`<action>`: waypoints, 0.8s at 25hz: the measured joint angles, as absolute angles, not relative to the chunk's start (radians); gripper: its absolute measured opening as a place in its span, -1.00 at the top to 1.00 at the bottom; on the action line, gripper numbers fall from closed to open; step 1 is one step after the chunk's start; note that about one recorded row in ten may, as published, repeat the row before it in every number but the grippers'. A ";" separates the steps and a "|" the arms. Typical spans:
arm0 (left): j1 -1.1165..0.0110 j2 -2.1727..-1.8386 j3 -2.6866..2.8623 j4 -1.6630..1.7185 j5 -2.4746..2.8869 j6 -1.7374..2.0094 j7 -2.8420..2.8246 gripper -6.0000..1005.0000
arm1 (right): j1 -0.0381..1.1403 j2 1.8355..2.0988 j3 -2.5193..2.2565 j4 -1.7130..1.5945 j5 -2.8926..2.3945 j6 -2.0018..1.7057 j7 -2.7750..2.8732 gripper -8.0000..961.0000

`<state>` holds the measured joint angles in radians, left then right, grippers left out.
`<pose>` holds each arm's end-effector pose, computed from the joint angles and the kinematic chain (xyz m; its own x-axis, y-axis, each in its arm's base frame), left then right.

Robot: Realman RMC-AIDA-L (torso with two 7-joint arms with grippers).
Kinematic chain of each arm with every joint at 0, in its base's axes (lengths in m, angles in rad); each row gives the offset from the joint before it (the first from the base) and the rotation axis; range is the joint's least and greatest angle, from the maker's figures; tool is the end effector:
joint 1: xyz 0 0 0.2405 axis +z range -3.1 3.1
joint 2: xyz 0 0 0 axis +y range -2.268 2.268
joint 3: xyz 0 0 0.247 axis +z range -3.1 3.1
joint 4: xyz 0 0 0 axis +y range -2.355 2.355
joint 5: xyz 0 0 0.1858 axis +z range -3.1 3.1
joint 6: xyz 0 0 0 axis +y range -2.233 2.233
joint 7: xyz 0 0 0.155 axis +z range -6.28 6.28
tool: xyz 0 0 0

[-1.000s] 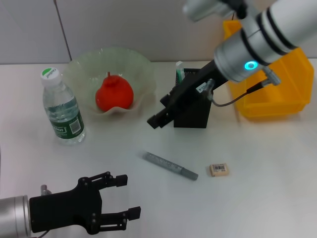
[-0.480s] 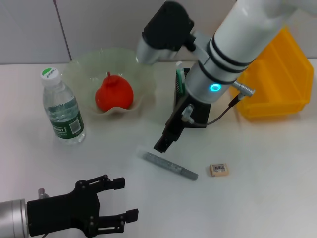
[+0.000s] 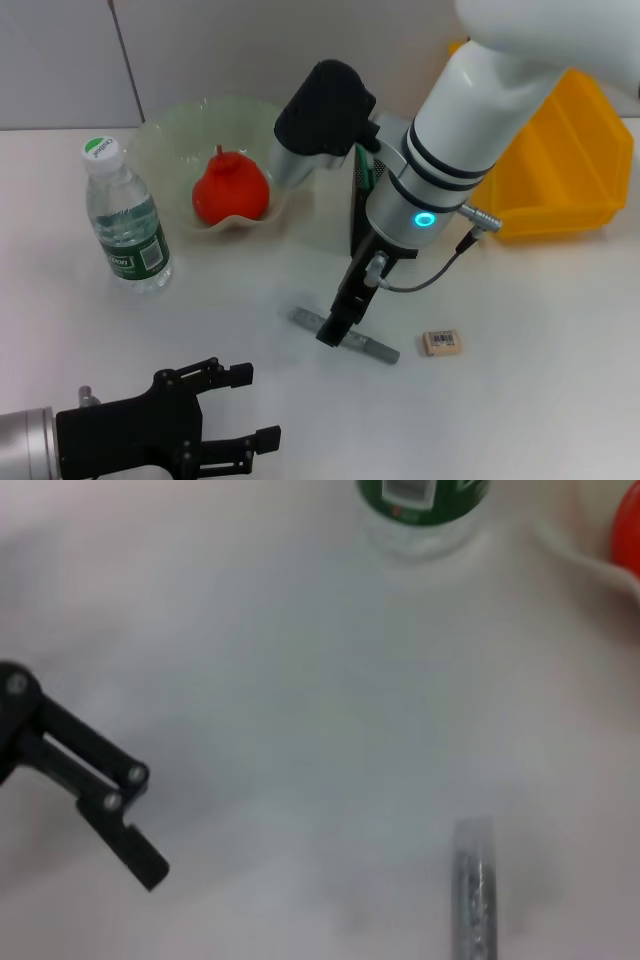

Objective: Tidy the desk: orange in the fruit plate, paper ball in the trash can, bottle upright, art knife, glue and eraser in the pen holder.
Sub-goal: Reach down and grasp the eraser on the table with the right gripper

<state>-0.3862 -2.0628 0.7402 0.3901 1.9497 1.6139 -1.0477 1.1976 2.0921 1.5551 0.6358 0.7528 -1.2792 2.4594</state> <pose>-0.2733 0.2368 -0.0404 0.7627 0.3385 0.5512 0.4394 -0.8964 -0.0575 0.0937 0.3711 -0.0955 0.8323 -0.3823 0.4014 -0.3081 -0.9210 -0.2383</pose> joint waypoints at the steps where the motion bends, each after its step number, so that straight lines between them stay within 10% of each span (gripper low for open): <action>1: -0.385 -2.063 0.742 0.390 1.950 1.612 -1.046 -0.71 | 1.198 2.092 1.551 0.633 0.753 -1.277 2.460 -0.51; 20: -0.383 -2.063 0.742 0.390 1.950 1.611 -1.039 -0.71 | 1.189 2.092 1.481 0.612 0.780 -1.224 2.481 -0.51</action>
